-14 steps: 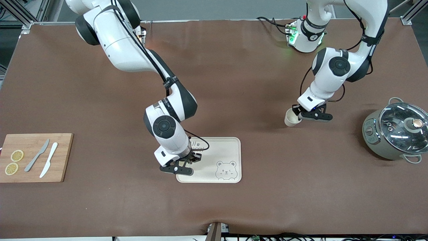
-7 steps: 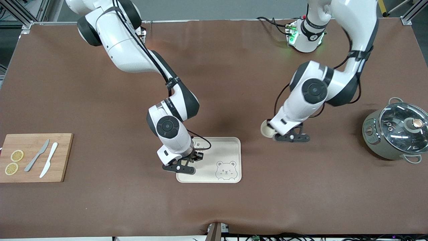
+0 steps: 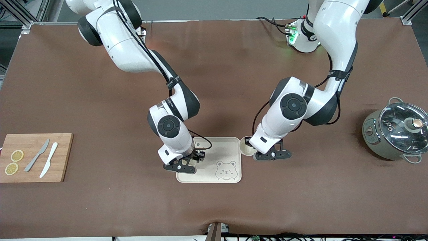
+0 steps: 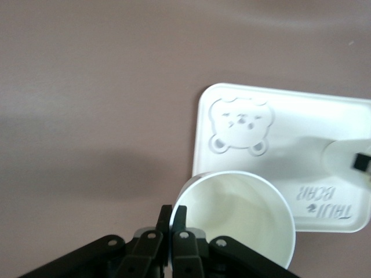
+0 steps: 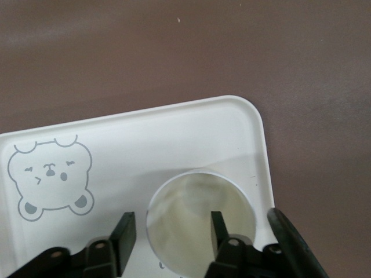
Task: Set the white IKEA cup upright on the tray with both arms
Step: 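Lower the left gripper's cup onto the tray while the right gripper releases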
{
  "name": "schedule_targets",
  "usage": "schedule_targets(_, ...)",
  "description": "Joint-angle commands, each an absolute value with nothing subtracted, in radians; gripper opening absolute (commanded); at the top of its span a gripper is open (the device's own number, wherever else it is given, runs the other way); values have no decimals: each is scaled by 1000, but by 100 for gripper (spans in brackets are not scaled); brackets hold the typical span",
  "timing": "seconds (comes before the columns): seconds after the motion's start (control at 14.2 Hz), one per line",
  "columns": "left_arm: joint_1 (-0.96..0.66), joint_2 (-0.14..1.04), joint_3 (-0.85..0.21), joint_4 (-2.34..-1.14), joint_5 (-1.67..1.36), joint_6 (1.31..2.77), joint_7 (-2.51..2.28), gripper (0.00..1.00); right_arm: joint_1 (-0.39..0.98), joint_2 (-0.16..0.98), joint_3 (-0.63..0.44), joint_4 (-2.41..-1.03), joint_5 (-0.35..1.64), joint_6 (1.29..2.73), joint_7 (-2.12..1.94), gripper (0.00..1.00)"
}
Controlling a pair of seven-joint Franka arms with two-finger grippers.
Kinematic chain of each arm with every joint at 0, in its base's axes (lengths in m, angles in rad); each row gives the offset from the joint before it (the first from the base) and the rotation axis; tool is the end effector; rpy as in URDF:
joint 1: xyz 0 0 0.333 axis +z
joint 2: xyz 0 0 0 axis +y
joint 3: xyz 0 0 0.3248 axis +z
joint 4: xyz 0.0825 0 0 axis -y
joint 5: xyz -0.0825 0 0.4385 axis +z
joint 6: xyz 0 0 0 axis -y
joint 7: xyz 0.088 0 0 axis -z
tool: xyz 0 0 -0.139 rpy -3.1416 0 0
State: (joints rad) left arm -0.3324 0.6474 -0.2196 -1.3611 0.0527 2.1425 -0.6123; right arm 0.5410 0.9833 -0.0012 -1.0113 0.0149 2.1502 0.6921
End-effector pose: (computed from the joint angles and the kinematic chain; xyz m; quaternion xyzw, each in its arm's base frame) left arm 0.6993 -0.3885 0.3143 0.9954 0.0439 0.0396 0.0751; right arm 0.7355 0.4422 0.2156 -0.9938 0.0791 -0.0599 0.0498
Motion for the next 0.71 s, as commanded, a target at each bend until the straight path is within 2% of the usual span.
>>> schedule_targets(0.0, -383, 725, -207, -1258, 48, 2170, -656, 0, 543, 967, -2, -982, 0, 2128, 710, 78)
schedule_targets(0.28, -477, 788, -138, -1253, 48, 2351, -707, 0, 511, 899, -6, -982, 6, 2076, 727, 83)
schedule_targets(0.42, -543, 827, -75, -1253, 46, 2414, -725, 0, 464, 881, -6, -982, 3, 2040, 721, 88)
schedule_targets(0.57, -577, 865, -49, -1253, 46, 2460, -736, 0, 419, 845, -6, -982, 5, 2013, 713, 100)
schedule_targets(0.64, -580, 876, -49, -1253, 46, 2467, -742, 0, 396, 827, -5, -982, 9, 2013, 694, 100)
